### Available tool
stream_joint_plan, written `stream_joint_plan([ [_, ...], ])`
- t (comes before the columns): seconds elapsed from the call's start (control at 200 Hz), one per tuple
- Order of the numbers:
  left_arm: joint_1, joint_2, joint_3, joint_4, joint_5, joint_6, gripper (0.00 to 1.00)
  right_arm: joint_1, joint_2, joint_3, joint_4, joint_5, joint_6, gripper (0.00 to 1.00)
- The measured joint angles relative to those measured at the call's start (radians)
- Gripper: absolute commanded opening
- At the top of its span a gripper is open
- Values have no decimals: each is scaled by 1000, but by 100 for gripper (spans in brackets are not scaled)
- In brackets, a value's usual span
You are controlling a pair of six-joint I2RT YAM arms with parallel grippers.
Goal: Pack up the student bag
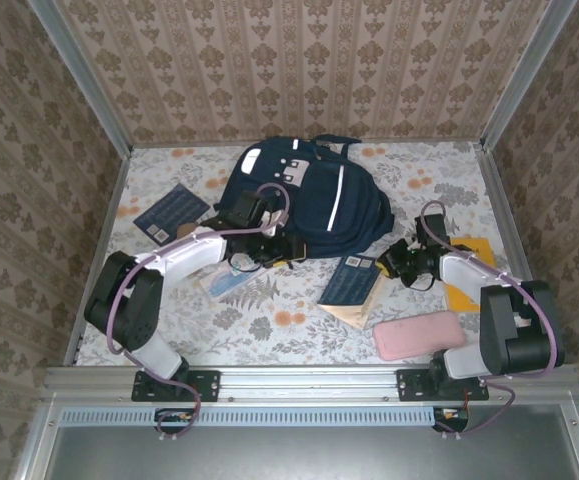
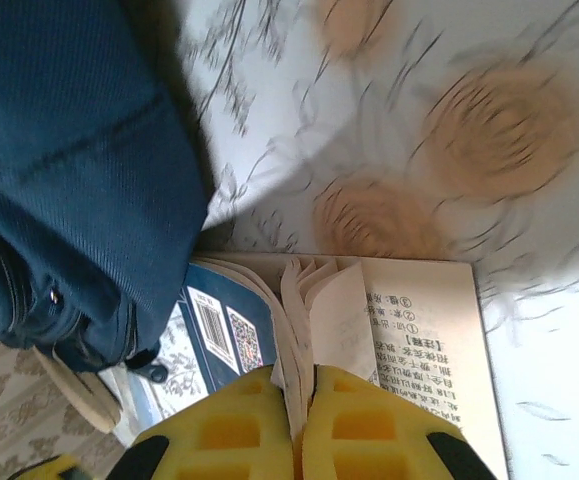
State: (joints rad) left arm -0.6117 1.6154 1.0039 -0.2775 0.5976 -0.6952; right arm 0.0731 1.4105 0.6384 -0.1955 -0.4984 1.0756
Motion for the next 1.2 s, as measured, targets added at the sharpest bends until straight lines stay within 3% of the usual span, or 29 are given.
stream_joint_plan([
  [0.385,-11,115,-80,258,124,-187,58,98,0,-56,181,-42,142,0],
  [0.825,-43,275,-80,413,272,-312,55,157,0,-93,303,-42,228,0],
  [0.955,-51,305,-80,477,310,-359,46,164,0,-109,325,-40,241,0],
  [1.09,-51,323,-94,534,325,-400,26,168,-10,-121,327,-36,246,0],
  [1.2,-51,319,-96,552,338,-414,15,175,-38,-124,323,-28,249,0],
])
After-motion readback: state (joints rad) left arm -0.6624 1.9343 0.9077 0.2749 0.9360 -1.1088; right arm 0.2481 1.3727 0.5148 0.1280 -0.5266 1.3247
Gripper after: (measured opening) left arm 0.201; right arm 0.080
